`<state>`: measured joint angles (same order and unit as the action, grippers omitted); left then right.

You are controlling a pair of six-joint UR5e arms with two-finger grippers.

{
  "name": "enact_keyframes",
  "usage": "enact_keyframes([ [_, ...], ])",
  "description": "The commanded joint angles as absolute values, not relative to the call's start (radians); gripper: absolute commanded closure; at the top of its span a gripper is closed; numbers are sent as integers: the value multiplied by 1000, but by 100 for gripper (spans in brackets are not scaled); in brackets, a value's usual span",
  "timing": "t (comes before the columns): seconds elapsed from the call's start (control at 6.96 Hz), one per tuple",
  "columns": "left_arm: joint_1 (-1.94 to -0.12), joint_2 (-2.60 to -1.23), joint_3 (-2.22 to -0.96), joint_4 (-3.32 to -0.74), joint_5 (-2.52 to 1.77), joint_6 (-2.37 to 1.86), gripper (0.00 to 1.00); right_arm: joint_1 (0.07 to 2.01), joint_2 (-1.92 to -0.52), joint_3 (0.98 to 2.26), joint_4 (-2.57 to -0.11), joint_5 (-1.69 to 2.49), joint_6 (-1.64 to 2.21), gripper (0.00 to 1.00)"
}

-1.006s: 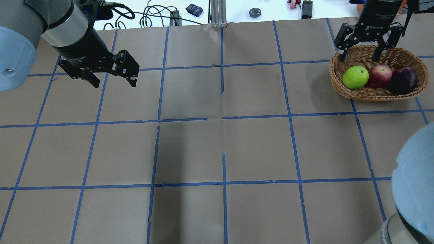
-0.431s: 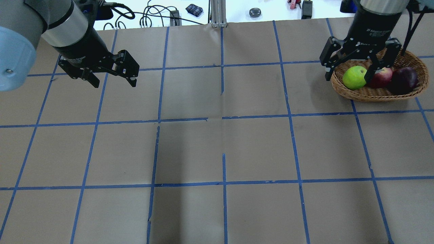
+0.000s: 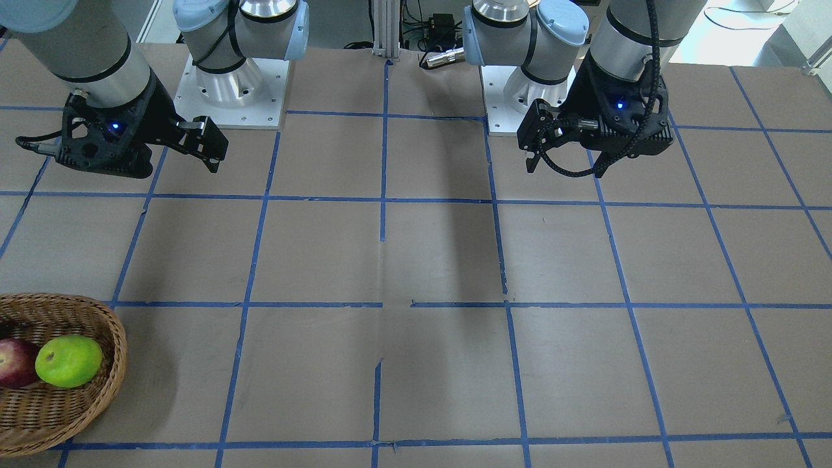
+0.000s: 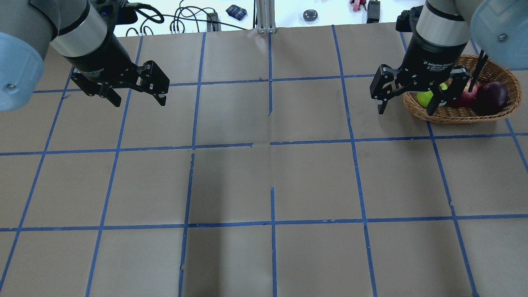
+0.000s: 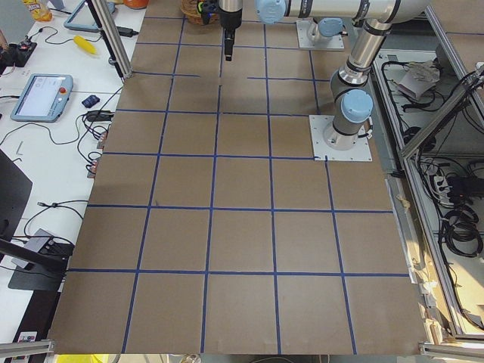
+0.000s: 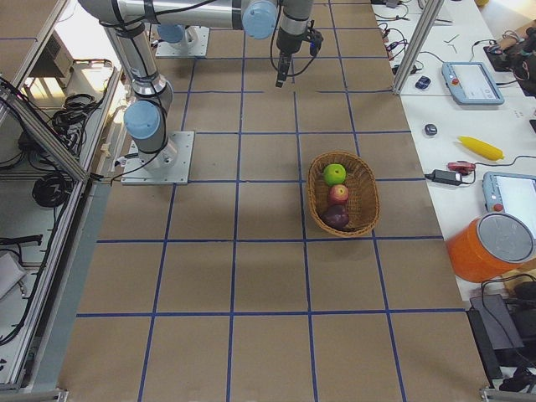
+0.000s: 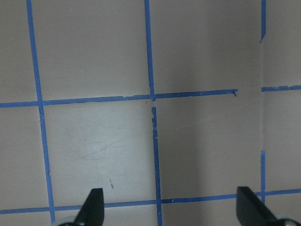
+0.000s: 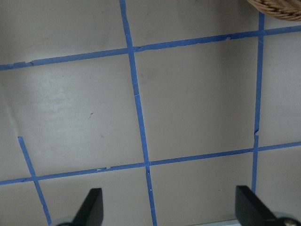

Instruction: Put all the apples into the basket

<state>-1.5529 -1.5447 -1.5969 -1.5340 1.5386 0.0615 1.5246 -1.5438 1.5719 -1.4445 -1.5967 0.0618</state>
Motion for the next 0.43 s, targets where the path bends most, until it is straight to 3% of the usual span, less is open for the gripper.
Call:
enact_keyframes([
  [0.0,-1552,-1545,-1597,-1534,1539,61,0,1528,-1560,1566,-1444,-1609,60,0],
  [0.29,-1554,-1545,-1597,-1534,1539,61,0,1534,-1626,1575,-1443,-1608,64,0],
])
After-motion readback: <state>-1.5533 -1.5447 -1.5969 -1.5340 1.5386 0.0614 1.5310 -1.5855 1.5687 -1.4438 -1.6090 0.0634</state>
